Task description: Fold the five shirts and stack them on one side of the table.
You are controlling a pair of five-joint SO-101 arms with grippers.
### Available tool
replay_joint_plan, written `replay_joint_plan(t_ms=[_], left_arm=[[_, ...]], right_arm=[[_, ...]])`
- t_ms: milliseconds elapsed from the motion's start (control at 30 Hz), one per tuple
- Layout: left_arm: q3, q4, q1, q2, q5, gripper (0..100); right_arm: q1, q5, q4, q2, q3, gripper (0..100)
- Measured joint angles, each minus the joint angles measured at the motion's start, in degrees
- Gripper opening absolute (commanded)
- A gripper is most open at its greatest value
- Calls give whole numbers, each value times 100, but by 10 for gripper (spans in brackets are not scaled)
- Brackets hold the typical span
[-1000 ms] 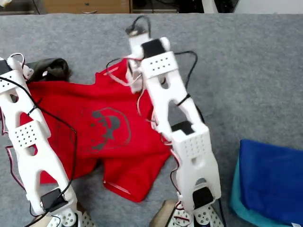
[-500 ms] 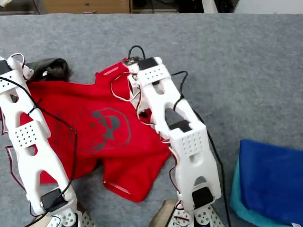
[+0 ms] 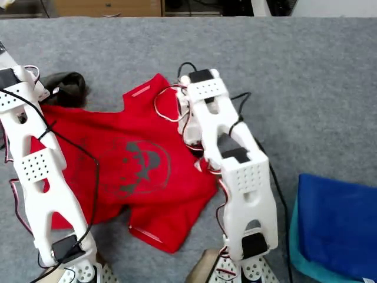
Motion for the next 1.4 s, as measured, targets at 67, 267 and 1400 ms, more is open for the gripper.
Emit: replay_joint_plan(t_ms=[67, 267, 1400], left_arm=[[0, 0, 9, 0, -9, 19], [0, 9, 9, 0, -9, 19], [0, -35, 26, 0, -9, 19]], right_arm=[[9, 0, 0, -343, 589, 9], [0, 0, -668, -1846, 2822, 13], [97, -26, 53, 220, -5099, 185]])
